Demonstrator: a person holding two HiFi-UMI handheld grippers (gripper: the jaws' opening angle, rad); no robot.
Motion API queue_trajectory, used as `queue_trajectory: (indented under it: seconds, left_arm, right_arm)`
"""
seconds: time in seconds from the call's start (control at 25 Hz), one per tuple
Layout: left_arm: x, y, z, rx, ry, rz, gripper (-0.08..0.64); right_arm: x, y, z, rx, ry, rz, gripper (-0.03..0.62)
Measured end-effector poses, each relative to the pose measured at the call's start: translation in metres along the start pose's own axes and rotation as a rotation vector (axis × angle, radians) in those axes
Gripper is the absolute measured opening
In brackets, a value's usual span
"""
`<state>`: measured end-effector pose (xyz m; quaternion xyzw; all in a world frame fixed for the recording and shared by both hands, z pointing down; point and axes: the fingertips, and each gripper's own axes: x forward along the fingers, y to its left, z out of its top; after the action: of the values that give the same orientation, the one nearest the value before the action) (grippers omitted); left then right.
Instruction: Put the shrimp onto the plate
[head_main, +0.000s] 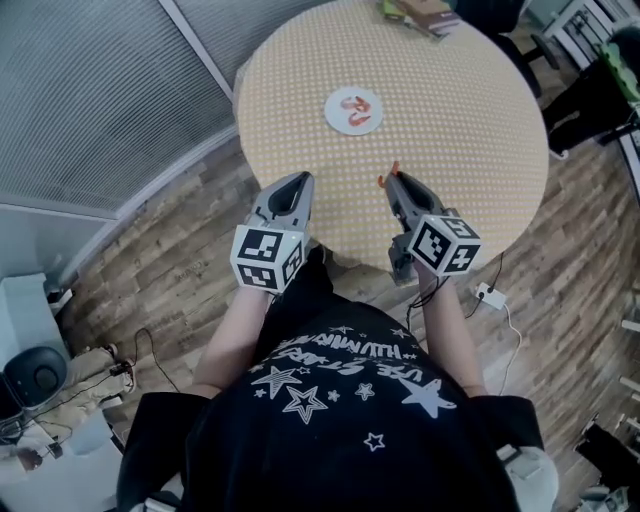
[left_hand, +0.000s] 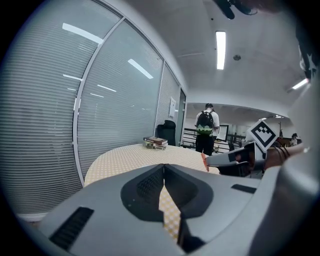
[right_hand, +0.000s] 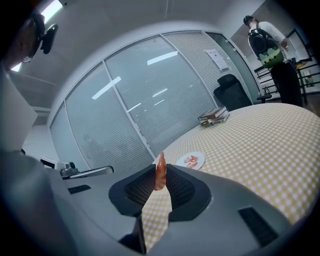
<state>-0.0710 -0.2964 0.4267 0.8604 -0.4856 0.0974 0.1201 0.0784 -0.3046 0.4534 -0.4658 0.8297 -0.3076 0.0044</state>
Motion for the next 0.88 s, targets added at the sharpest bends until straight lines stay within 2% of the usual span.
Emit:
queue_trajectory:
  seconds: [0.4, 0.72, 0.88]
  left_arm:
    - [0.05, 0.076, 0.025, -0.004, 0.011, -0.058, 0.009]
    - [0.079, 0.124, 0.01, -0.011, 0.062, -0.084, 0.009]
    - [0.089, 0.131, -0.003, 0.04, 0.092, -0.109, 0.009]
  right_arm:
    - [0.082, 0.001, 0.026, -0.002, 0.012, -0.063, 0.067]
    - [0.142, -0.01, 0.012, 0.001, 0.059, -0.111, 0.067]
    - [0.163, -0.02, 0.0, 0.001, 0.098, -0.134, 0.067]
